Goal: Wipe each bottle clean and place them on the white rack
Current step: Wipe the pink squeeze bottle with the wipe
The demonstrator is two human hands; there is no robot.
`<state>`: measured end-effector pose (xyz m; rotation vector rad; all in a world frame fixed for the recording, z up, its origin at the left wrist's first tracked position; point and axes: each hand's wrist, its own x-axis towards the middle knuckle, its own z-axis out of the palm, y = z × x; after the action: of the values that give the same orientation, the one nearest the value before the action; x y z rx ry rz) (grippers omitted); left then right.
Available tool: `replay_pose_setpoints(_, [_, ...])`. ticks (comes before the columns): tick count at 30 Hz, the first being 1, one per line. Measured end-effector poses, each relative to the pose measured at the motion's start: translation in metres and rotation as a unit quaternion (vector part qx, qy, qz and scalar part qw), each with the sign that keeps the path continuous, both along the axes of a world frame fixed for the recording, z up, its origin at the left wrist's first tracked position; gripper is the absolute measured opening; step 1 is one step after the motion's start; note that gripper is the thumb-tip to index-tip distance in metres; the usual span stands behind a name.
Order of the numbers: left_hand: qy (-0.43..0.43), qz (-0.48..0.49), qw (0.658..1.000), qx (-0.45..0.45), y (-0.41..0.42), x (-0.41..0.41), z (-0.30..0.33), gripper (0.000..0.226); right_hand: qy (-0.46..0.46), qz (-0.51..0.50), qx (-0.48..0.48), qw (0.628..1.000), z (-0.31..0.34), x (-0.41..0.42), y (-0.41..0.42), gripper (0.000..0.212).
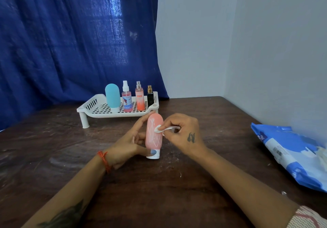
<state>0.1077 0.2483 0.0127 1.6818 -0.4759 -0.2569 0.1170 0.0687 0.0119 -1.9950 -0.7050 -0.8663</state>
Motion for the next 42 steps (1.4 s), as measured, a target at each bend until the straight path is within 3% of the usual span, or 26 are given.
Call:
replay_pose_setpoints(7, [-0.001,-0.002,1.000,0.007,0.000,0.000,0.000,0.102,0.138,-0.052,0.048,0.988,-0.002,0.002,0.000,0.008])
replay_pose_setpoints(13, [-0.011,-0.005,1.000,0.007,0.001,-0.001,0.000,0.102,0.152,-0.020,0.102,0.983,0.004,-0.002,0.001,0.009])
replay_pose_setpoints(19, [-0.009,-0.004,1.000,0.005,0.001,0.000,-0.001,0.103,0.191,0.023,0.077,0.978,0.008,-0.006,-0.001,0.017])
replay_pose_setpoints(22, [-0.008,-0.006,1.000,0.004,0.001,-0.001,0.000,0.102,0.212,0.017,0.061,0.975,0.007,-0.006,-0.001,0.028])
replay_pose_setpoints(25, [-0.011,-0.011,1.000,0.001,0.000,-0.001,0.001,0.100,0.225,-0.002,0.067,0.972,0.004,-0.003,0.000,0.025])
replay_pose_setpoints(30, [-0.017,-0.008,1.000,0.004,-0.001,-0.004,0.002,0.098,0.185,-0.041,0.073,0.979,-0.001,0.001,0.003,0.007])
replay_pose_setpoints(37, [-0.018,-0.002,1.000,0.007,-0.002,-0.003,0.002,0.099,0.037,-0.001,0.033,0.999,0.000,-0.001,0.003,0.013])
replay_pose_setpoints(42, [-0.010,-0.009,1.000,0.008,-0.001,-0.003,0.002,0.103,0.025,0.009,-0.022,0.999,-0.002,-0.001,0.002,0.007])
